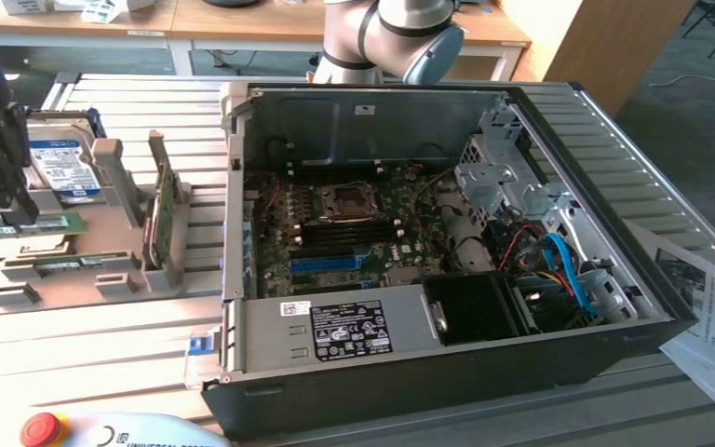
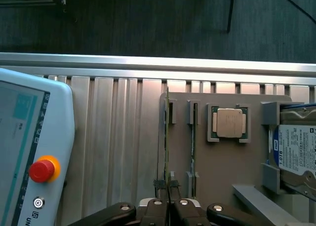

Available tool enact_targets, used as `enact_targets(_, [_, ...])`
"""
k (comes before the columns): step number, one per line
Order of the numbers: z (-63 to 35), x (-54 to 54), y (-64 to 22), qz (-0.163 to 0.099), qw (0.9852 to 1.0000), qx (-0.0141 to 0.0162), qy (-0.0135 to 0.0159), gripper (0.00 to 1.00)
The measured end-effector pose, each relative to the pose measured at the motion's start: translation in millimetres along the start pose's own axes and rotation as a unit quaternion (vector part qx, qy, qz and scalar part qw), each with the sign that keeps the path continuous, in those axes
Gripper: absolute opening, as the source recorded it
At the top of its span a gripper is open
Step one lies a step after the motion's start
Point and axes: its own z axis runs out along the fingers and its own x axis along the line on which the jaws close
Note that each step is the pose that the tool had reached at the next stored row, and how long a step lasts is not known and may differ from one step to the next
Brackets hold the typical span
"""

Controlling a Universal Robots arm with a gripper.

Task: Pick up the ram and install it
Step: 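Pick up the ram and move it above insertion slot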

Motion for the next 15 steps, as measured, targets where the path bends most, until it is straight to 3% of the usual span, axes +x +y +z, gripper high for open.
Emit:
enact_targets(10, [-21.1,0.8,1.2,0.001,1.0,-0.0002,0.0095,0.12])
enact_targets(15, [-32.0,1.2,1.8,0.001,1.0,-0.0002,0.0099,0.12])
